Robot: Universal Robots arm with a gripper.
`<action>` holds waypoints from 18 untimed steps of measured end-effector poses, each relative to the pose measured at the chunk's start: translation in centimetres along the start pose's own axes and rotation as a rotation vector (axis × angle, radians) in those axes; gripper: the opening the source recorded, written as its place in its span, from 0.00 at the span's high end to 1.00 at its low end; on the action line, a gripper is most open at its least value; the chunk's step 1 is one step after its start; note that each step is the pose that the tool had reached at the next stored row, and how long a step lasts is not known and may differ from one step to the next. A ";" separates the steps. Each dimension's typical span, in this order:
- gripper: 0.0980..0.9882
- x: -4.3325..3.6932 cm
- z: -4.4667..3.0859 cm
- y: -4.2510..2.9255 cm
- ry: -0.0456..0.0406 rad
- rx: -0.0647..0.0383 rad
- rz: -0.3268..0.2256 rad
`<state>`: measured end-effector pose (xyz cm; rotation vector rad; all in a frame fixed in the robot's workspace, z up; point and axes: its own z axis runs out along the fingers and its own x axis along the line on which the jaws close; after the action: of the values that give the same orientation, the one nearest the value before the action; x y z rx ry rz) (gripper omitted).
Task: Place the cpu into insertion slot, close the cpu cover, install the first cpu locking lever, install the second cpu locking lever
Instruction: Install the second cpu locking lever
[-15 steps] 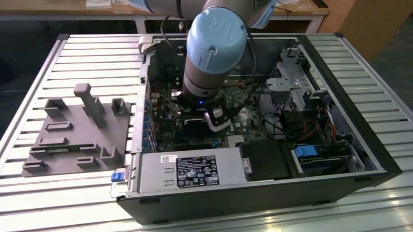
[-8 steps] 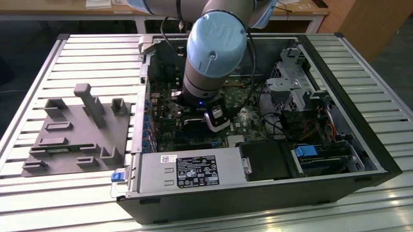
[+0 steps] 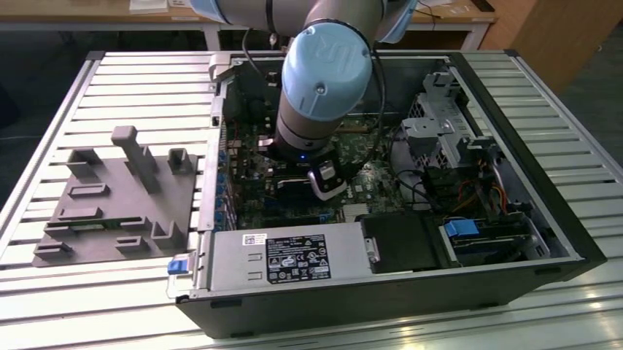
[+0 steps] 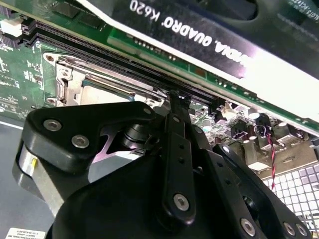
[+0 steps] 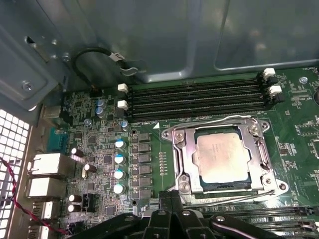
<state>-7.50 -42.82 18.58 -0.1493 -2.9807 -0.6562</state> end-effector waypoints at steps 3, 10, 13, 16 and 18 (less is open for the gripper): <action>1.00 -0.01 0.15 -0.01 0.0008 -0.006 0.000; 1.00 -0.05 0.61 -0.11 0.0018 -0.015 -0.001; 1.00 -0.04 0.68 -0.12 0.0018 -0.015 -0.001; 1.00 0.00 0.39 0.07 0.0017 -0.016 -0.001; 1.00 0.07 -0.24 0.38 0.0017 -0.016 -0.001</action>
<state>-7.51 -42.57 18.96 -0.1481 -2.9747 -0.6802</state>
